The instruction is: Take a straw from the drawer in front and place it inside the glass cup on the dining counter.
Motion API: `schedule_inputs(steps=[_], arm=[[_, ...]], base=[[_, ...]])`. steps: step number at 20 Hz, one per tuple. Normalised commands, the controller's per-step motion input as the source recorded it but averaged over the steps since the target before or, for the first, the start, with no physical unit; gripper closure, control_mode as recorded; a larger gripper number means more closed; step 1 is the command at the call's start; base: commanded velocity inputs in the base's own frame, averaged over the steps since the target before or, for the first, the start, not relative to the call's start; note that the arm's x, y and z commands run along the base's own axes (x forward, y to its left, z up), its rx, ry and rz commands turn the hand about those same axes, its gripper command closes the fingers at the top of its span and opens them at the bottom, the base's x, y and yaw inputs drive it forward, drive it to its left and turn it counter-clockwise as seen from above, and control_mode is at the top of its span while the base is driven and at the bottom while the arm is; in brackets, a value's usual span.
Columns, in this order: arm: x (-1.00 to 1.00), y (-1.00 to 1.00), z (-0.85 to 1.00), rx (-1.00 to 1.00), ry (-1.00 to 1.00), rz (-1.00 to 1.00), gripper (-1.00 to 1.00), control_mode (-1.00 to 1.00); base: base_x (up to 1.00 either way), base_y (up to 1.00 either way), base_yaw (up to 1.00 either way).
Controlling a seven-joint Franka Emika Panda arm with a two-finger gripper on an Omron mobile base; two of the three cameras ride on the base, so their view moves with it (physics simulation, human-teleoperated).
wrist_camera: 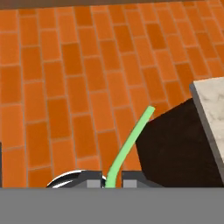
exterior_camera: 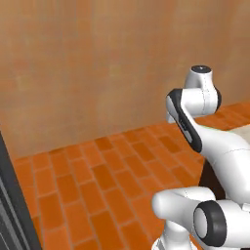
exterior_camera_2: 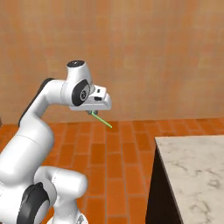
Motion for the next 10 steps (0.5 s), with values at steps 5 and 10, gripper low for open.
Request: schedule_inputs(steps=[5, 10], arm=[[0.0, 0.0, 0.0, 0.0, 0.0, 0.0, 1.0, 1.0], [0.0, 0.0, 0.0, 0.0, 0.0, 0.0, 1.0, 1.0]], base=[[1.0, 0.43, -0.34], [1.0, 0.34, -0.44]])
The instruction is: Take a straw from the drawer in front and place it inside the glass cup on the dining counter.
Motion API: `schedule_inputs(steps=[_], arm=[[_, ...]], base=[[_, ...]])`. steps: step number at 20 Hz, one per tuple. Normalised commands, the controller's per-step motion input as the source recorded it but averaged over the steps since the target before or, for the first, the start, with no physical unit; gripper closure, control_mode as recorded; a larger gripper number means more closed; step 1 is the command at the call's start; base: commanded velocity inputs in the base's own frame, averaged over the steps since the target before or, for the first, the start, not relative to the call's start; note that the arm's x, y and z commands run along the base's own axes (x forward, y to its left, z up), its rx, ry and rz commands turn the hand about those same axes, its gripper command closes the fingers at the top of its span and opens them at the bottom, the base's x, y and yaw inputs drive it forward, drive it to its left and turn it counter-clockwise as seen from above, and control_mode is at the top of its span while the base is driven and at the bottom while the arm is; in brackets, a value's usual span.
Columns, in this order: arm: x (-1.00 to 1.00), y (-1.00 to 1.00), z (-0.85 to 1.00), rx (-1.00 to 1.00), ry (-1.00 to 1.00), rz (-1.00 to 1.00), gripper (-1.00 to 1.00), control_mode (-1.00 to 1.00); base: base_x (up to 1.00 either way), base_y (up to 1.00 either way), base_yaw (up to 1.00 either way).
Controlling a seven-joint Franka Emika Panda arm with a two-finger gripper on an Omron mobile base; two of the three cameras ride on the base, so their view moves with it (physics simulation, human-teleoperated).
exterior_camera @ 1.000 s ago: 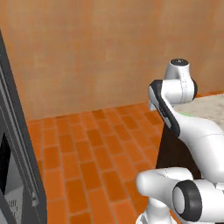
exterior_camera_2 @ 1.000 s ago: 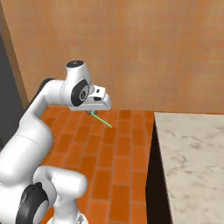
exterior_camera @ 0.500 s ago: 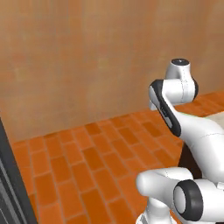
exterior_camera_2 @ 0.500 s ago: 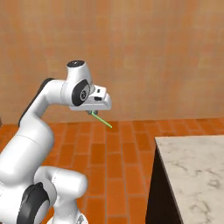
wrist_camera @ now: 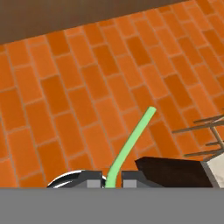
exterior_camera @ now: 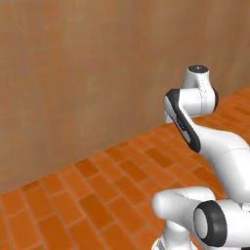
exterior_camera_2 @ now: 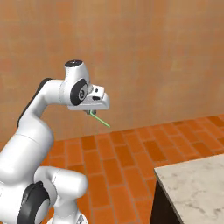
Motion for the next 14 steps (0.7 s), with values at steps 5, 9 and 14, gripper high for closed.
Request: schedule_inputs(steps=[5, 9, 14], arm=[[0.0, 0.0, 0.0, 0.0, 0.0, 0.0, 1.0, 1.0], [0.0, 0.0, 0.0, 0.0, 0.0, 0.0, 1.0, 1.0], [0.0, 0.0, 0.0, 0.0, 0.0, 0.0, 1.0, 1.0]], base=[[1.0, 0.33, -0.48], [0.95, 0.33, -0.53], [0.76, 0.25, -0.6]])
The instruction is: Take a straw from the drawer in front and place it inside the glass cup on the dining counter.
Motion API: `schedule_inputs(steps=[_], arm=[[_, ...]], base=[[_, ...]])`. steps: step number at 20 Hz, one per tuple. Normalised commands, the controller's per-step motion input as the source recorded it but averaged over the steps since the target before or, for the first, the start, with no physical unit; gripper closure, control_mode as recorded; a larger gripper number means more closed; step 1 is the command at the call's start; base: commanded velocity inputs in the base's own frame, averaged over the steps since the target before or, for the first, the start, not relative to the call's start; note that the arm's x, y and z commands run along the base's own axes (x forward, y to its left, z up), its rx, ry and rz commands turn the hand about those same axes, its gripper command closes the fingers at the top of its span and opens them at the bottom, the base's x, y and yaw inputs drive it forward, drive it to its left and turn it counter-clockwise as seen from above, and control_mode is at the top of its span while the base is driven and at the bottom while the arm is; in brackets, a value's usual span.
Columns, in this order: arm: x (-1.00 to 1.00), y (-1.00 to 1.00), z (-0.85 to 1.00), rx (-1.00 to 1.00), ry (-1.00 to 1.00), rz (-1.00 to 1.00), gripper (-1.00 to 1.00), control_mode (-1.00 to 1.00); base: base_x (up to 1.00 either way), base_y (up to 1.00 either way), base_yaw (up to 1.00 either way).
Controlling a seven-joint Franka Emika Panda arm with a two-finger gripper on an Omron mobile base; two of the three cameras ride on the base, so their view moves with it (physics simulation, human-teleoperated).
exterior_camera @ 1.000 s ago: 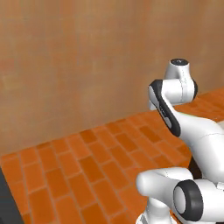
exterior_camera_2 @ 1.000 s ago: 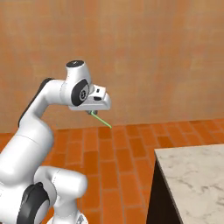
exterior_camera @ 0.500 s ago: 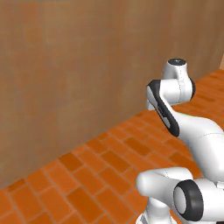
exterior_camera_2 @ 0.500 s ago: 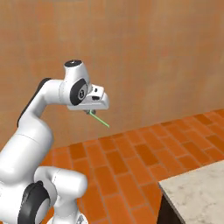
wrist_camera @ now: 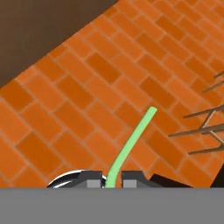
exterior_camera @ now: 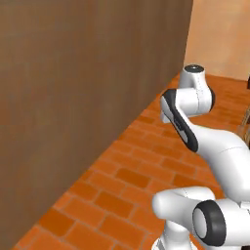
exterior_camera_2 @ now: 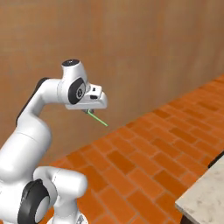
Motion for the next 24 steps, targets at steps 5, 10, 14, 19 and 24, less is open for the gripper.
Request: schedule_inputs(steps=[5, 10, 14, 19, 24], arm=[[0.0, 0.0, 0.0, 0.0, 0.0, 0.0, 1.0, 1.0], [0.0, 0.0, 0.0, 0.0, 0.0, 0.0, 1.0, 1.0], [0.0, 0.0, 0.0, 0.0, 0.0, 0.0, 1.0, 1.0], [0.0, 0.0, 0.0, 0.0, 0.0, 0.0, 1.0, 1.0], [0.0, 0.0, 0.0, 0.0, 0.0, 0.0, 1.0, 1.0]], base=[[0.59, 0.25, -0.66], [0.63, 0.25, -0.65], [0.7, 0.48, -0.62], [0.76, 0.79, -0.52], [0.78, 0.86, -0.51]])
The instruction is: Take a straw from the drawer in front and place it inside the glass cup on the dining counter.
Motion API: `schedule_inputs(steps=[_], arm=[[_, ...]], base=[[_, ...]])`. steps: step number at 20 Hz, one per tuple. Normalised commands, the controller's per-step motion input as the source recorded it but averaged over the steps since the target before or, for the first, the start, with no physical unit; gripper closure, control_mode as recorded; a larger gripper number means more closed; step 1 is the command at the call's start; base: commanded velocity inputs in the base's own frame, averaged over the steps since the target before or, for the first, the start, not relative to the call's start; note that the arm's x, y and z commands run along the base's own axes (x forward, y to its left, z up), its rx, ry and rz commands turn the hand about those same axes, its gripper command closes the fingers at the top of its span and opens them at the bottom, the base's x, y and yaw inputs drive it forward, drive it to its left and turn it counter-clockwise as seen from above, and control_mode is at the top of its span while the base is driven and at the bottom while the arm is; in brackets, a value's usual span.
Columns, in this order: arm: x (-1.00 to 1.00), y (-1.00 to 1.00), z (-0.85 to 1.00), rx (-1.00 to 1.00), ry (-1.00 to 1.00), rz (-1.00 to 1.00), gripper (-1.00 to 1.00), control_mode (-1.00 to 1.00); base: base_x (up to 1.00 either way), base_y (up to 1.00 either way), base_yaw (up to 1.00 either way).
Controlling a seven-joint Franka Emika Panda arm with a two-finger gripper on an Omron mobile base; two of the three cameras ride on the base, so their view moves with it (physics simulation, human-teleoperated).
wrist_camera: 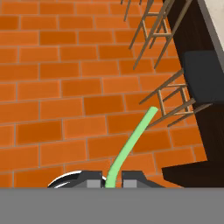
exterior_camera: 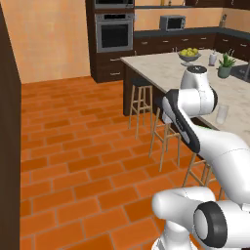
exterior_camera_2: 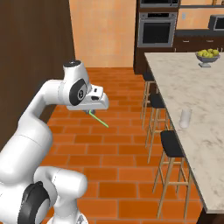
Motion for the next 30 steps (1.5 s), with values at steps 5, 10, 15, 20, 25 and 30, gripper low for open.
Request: schedule_inputs(steps=[5, 10, 15, 20, 25, 30], arm=[[0.0, 0.0, 0.0, 0.0, 0.0, 0.0, 1.0, 1.0], [0.0, 0.0, 0.0, 0.0, 0.0, 0.0, 1.0, 1.0], [0.0, 0.0, 0.0, 0.0, 0.0, 0.0, 1.0, 1.0], [0.0, 0.0, 0.0, 0.0, 0.0, 0.0, 1.0, 1.0], [0.0, 0.0, 0.0, 0.0, 0.0, 0.0, 1.0, 1.0], [0.0, 0.0, 0.0, 0.0, 0.0, 0.0, 1.0, 1.0]], base=[[0.76, 0.69, -0.56], [0.7, 0.46, -0.62], [0.46, 0.43, -0.64], [0.19, 0.52, -0.63], [0.22, 0.46, -0.63], [0.49, 0.46, -0.51]])
